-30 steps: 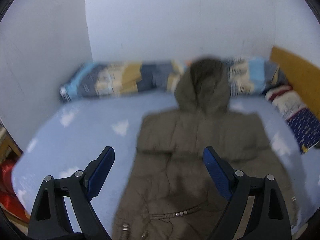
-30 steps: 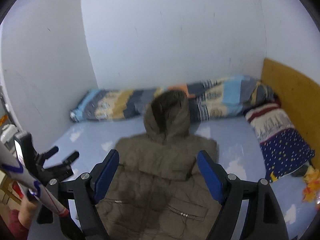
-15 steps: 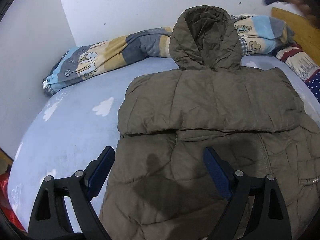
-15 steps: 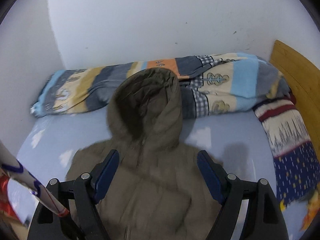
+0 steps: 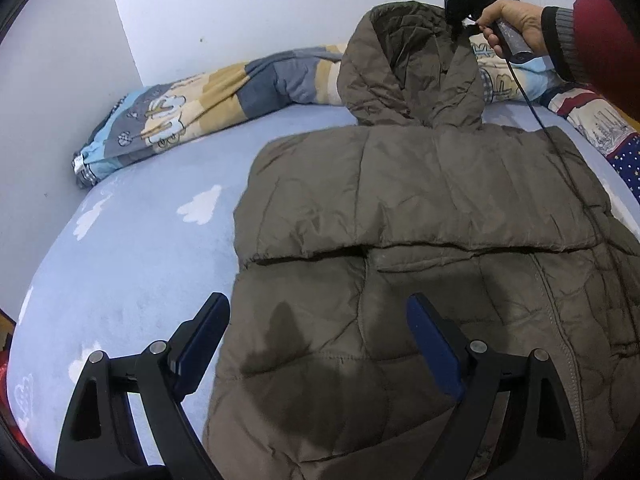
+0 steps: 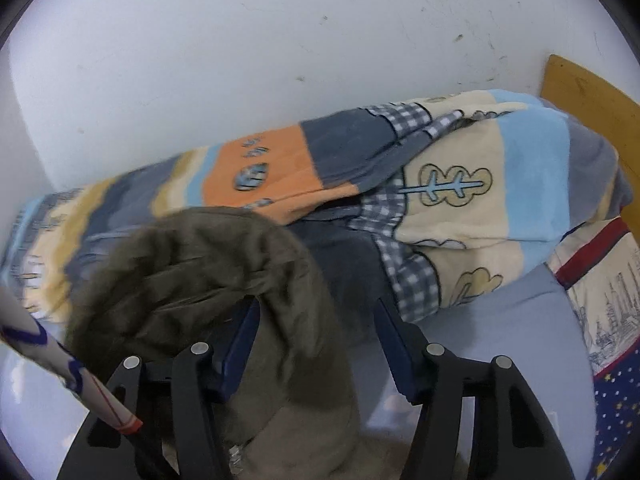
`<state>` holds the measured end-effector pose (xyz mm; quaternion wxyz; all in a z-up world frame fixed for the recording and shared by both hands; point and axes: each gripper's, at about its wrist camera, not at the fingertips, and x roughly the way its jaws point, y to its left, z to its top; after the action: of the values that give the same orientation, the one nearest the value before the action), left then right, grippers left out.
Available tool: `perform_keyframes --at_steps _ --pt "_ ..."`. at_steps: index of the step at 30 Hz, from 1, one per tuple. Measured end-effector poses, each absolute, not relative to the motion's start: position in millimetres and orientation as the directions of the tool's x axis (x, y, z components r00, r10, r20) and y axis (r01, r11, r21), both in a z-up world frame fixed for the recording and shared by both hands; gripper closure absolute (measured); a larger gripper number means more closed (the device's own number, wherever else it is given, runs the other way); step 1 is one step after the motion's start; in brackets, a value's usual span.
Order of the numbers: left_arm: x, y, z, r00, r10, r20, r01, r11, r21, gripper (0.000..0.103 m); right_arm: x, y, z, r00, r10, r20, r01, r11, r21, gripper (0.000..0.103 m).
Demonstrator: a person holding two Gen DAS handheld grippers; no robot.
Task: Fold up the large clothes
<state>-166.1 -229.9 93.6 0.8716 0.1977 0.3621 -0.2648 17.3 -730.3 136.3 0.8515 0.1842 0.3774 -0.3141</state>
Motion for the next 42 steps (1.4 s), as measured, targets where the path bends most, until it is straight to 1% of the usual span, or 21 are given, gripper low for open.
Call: perform_keyframes --at_steps 1,2,4,8,10,14,18,20,23,26,28,30,33,36,37,38,39,40,41,42 --pt "-166 -231 93 0.595 -0.318 -0.738 0.607 0.780 0.153 0.014 19 -730 131 0.510 -0.376 -0.774 0.669 0.739 0.082 0.093" --pt "-166 -232 93 0.596 -0.314 -0.739 0.606 0.780 0.157 0.014 17 -729 127 0.492 -0.393 -0.777 0.679 0.732 0.060 0.096" --pt "-168 -231 95 0.596 -0.314 -0.739 0.603 0.783 0.153 0.014 1 -718 132 0.541 -0.411 -0.734 0.664 0.744 0.073 0.096" --pt "-175 -232 107 0.607 -0.334 -0.721 0.603 0.785 0.143 0.014 -42 -689 156 0.589 -0.424 -0.688 0.627 0.777 0.058 0.096" --pt "-176 -231 114 0.610 -0.345 -0.713 0.600 0.789 0.132 0.014 -67 -670 173 0.616 -0.411 -0.672 0.591 0.806 0.049 0.096" --pt "-173 -223 130 0.605 -0.370 -0.705 0.574 0.816 0.065 0.014 -128 -621 205 0.680 -0.365 -0.636 0.520 0.852 0.067 0.097" --pt "-170 -210 152 0.635 -0.389 -0.668 0.538 0.843 0.020 0.014 -199 -555 216 0.725 -0.318 -0.611 0.464 0.881 0.093 0.097" --pt "-167 -202 162 0.633 -0.412 -0.656 0.520 0.854 -0.034 0.014 -244 -516 207 0.740 -0.292 -0.606 0.445 0.888 0.115 0.097" --pt "-161 -198 171 0.608 -0.468 -0.641 0.520 0.845 -0.123 0.014 -298 -471 173 0.728 -0.300 -0.617 0.447 0.889 0.095 0.097" --pt "-156 -207 173 0.590 -0.505 -0.630 0.540 0.827 -0.156 0.014 -316 -461 113 0.665 -0.310 -0.680 0.486 0.871 0.079 0.096" --pt "-153 -218 170 0.571 -0.523 -0.633 0.558 0.813 -0.168 0.014 -310 -472 73 0.596 -0.296 -0.746 0.515 0.854 0.072 0.096" --pt "-152 -232 166 0.573 -0.513 -0.639 0.561 0.814 -0.151 0.014 -304 -488 45 0.546 -0.269 -0.793 0.542 0.835 0.091 0.096" --pt "-151 -260 162 0.558 -0.534 -0.635 0.587 0.795 -0.152 0.014 -300 -492 42 0.526 -0.292 -0.799 0.540 0.840 0.049 0.096" --pt "-154 -288 153 0.565 -0.529 -0.633 0.627 0.774 -0.087 0.014 -298 -489 42 0.510 -0.316 -0.800 0.524 0.852 -0.002 0.096" --pt "-156 -301 146 0.577 -0.502 -0.644 0.636 0.771 -0.030 0.014 -299 -488 42 0.508 -0.315 -0.802 0.521 0.853 -0.005 0.096" --pt "-155 -315 132 0.594 -0.439 -0.674 0.632 0.773 0.053 0.014 -301 -489 42 0.509 -0.312 -0.802 0.520 0.854 -0.002 0.096" --pt "-150 -327 115 0.607 -0.352 -0.713 0.616 0.775 0.142 0.014 -302 -490 41 0.510 -0.307 -0.804 0.520 0.854 0.004 0.096" --pt "-146 -334 100 0.600 -0.294 -0.744 0.612 0.768 0.190 0.013 -301 -491 41 0.511 -0.303 -0.804 0.519 0.854 0.009 0.096" --pt "-140 -336 85 0.578 -0.264 -0.772 0.618 0.760 0.203 0.013 -298 -494 41 0.513 -0.297 -0.805 0.517 0.856 0.013 0.095" --pt "-137 -335 80 0.563 -0.266 -0.782 0.619 0.763 0.186 0.013 -298 -493 41 0.511 -0.291 -0.809 0.506 0.863 0.009 0.094"
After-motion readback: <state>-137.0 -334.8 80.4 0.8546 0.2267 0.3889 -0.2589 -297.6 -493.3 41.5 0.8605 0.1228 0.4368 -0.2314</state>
